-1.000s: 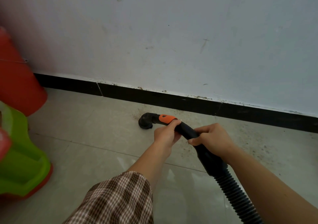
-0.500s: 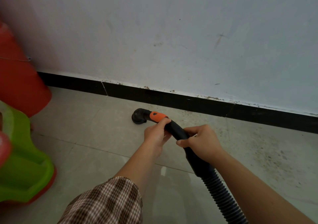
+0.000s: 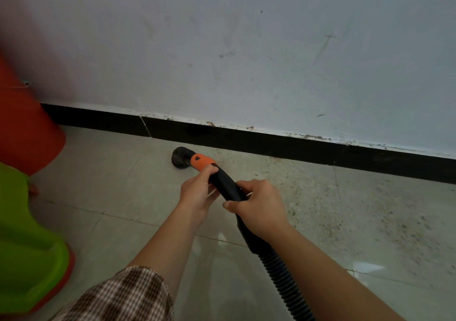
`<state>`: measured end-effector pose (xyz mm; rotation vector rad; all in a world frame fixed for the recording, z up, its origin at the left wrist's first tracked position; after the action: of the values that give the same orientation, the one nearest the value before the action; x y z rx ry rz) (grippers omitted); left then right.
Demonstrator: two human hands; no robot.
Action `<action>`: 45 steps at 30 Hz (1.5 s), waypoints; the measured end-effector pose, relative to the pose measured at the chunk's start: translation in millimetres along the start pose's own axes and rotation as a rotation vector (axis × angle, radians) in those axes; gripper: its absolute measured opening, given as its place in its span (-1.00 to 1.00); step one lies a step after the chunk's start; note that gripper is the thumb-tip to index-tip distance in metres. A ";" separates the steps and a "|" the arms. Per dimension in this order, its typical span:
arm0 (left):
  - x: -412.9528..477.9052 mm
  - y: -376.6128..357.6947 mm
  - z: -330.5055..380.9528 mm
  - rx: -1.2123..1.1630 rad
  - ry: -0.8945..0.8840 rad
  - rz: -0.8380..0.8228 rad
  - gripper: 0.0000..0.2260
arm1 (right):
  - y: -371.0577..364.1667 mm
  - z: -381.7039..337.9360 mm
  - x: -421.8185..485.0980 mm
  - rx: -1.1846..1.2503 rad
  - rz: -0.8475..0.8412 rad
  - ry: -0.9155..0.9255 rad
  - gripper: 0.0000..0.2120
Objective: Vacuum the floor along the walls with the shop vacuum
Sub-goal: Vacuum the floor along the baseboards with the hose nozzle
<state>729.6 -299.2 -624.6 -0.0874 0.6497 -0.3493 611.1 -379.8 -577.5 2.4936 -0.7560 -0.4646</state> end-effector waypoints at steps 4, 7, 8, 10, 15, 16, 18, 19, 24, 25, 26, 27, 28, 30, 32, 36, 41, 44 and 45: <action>11.3 9.2 4.7 0.002 -0.033 -0.009 -0.84 | -14.0 -4.1 6.2 -0.021 0.020 0.034 -0.81; 19.5 13.6 5.3 -0.005 -0.059 -0.024 -0.86 | -20.3 -4.7 10.6 -0.032 0.025 0.052 -0.82; 22.2 14.6 5.0 -0.014 -0.067 -0.033 -0.86 | -21.7 -4.7 11.7 -0.043 0.026 0.060 -0.82; 26.9 16.1 3.8 -0.033 -0.080 -0.055 -0.86 | -24.2 -4.5 13.0 -0.065 0.031 0.075 -0.81; 32.1 11.7 -2.8 -0.040 -0.092 -0.107 -0.86 | -24.9 -0.2 13.1 -0.141 0.055 0.104 -0.80; 32.3 9.8 -4.2 -0.043 -0.093 -0.109 -0.86 | -24.4 1.1 12.7 -0.150 0.063 0.109 -0.81; 31.8 5.9 -6.3 -0.054 -0.098 -0.115 -0.88 | -22.5 3.3 11.6 -0.159 0.082 0.117 -0.81; 31.3 4.0 -7.2 -0.061 -0.100 -0.121 -0.88 | -21.4 4.2 11.0 -0.161 0.089 0.120 -0.82; 27.3 -1.8 -9.7 -0.074 -0.099 -0.151 -0.87 | -16.0 7.6 7.9 -0.167 0.108 0.131 -0.81; 26.4 -2.8 -10.0 -0.073 -0.099 -0.154 -0.87 | -14.9 8.1 6.7 -0.168 0.112 0.132 -0.81; 25.4 -4.0 -10.1 -0.072 -0.100 -0.156 -0.87 | -13.8 8.5 5.5 -0.166 0.117 0.132 -0.82; 24.3 -5.2 -10.3 -0.070 -0.101 -0.159 -0.87 | -12.9 8.9 4.2 -0.161 0.123 0.131 -0.82; 23.1 -6.9 -10.7 -0.067 -0.101 -0.162 -0.87 | -11.7 9.3 2.9 -0.156 0.130 0.129 -0.83; 20.4 -11.1 -12.4 -0.063 -0.098 -0.171 -0.86 | -8.5 10.1 -0.1 -0.156 0.145 0.129 -0.84; 18.4 -15.9 -14.7 -0.058 -0.090 -0.181 -0.85 | -4.9 11.9 -2.9 -0.162 0.150 0.125 -0.84; 14.3 -24.2 -17.8 -0.050 -0.076 -0.202 -0.85 | 2.9 16.4 -9.0 -0.154 0.159 0.109 -0.83; 8.6 -32.4 -21.6 -0.043 -0.072 -0.216 -0.85 | 12.8 18.0 -14.1 -0.153 0.172 0.098 -0.84; 5.4 -38.2 -23.1 -0.036 -0.064 -0.228 -0.85 | 18.4 19.9 -16.9 -0.153 0.173 0.084 -0.85; 4.3 -40.1 -23.8 -0.034 -0.060 -0.231 -0.85 | 20.2 20.7 -17.9 -0.151 0.174 0.078 -0.86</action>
<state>706.7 -337.6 -638.5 -0.2058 0.5872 -0.5567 579.2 -391.2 -580.4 2.2690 -0.8649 -0.3466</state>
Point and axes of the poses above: each hand's wrist, its own x-axis towards the middle knuckle, its own y-axis out of the back of the hand, z = x × y, the point moved 2 cm from there along x, towards the middle knuckle, and after that the axes turned 6 degrees about x, right-handed, at the moved point
